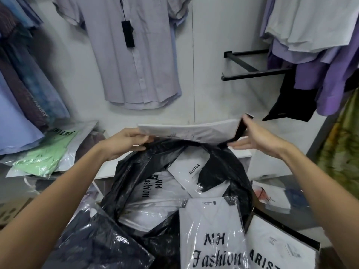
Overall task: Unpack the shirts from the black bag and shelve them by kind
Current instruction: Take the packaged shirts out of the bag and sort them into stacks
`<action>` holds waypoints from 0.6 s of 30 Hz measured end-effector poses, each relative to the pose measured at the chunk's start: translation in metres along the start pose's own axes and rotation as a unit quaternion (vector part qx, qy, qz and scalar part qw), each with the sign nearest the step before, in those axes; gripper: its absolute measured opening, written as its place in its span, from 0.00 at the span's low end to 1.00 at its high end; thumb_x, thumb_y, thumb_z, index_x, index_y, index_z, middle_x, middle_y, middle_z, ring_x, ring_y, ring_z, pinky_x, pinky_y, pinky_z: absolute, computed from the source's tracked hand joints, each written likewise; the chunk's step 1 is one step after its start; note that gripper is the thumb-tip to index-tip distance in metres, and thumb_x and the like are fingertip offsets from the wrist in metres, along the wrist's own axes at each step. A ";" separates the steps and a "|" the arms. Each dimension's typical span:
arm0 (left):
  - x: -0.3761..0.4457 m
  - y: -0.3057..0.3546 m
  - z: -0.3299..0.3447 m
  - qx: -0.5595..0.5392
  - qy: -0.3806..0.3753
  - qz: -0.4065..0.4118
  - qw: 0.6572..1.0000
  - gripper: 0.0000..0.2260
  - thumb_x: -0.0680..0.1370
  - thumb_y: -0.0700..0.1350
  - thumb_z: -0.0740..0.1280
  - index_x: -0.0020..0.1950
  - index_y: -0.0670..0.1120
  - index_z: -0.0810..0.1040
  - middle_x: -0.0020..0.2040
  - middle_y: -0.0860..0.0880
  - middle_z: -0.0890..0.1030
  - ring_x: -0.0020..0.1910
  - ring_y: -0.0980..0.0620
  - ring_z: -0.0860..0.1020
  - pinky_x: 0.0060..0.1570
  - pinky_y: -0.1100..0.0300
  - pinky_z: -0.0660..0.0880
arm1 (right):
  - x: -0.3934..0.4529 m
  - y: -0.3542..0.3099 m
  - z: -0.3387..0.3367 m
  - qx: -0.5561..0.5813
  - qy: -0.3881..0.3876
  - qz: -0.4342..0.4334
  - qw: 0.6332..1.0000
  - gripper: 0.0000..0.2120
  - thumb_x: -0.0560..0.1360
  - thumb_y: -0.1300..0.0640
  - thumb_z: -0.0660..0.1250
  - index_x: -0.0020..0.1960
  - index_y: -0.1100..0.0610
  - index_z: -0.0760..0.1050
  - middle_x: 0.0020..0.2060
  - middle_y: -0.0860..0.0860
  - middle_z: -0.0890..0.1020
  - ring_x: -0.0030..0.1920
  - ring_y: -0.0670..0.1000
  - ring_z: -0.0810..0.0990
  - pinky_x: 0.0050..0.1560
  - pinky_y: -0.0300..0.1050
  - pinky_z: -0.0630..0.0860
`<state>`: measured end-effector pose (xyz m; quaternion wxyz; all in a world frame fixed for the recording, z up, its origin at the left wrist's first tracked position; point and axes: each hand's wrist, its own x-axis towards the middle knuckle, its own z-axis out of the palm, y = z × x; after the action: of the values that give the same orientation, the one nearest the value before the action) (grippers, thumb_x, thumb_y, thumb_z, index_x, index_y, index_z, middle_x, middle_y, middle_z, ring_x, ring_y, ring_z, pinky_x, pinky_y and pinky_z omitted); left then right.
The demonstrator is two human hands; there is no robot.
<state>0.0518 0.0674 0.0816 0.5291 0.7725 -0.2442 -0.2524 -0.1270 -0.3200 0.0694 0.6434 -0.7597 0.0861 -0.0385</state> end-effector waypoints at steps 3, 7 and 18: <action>-0.006 0.003 0.003 -0.156 0.008 0.004 0.988 0.23 0.79 0.33 0.52 0.53 0.43 0.88 0.65 0.44 0.83 0.60 0.48 0.81 0.59 0.54 0.76 | 0.001 0.005 -0.006 0.150 -0.003 0.004 0.989 0.34 0.83 0.35 0.41 0.69 0.57 0.73 0.58 0.67 0.83 0.62 0.63 0.81 0.69 0.57 0.71; -0.007 0.006 0.012 -0.171 0.079 0.044 0.981 0.16 0.83 0.37 0.62 0.46 0.45 0.88 0.62 0.44 0.84 0.56 0.51 0.83 0.60 0.55 0.79 | 0.011 0.006 -0.001 0.183 0.131 -0.047 0.973 0.09 0.84 0.61 0.61 0.62 0.63 0.70 0.43 0.62 0.81 0.55 0.65 0.85 0.63 0.57 0.81; 0.001 0.026 0.036 -0.084 0.159 0.167 0.969 0.21 0.79 0.31 0.68 0.45 0.56 0.89 0.40 0.54 0.84 0.42 0.55 0.80 0.52 0.62 0.77 | 0.022 0.042 0.049 -0.069 0.060 0.053 0.994 0.42 0.70 0.50 0.81 0.78 0.50 0.64 0.64 0.52 0.75 0.63 0.51 0.77 0.65 0.48 0.75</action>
<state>0.0261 0.0334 0.0946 0.6590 0.7036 -0.2602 -0.0538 -0.1007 -0.2829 0.0190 0.5840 -0.7931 0.1676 -0.0436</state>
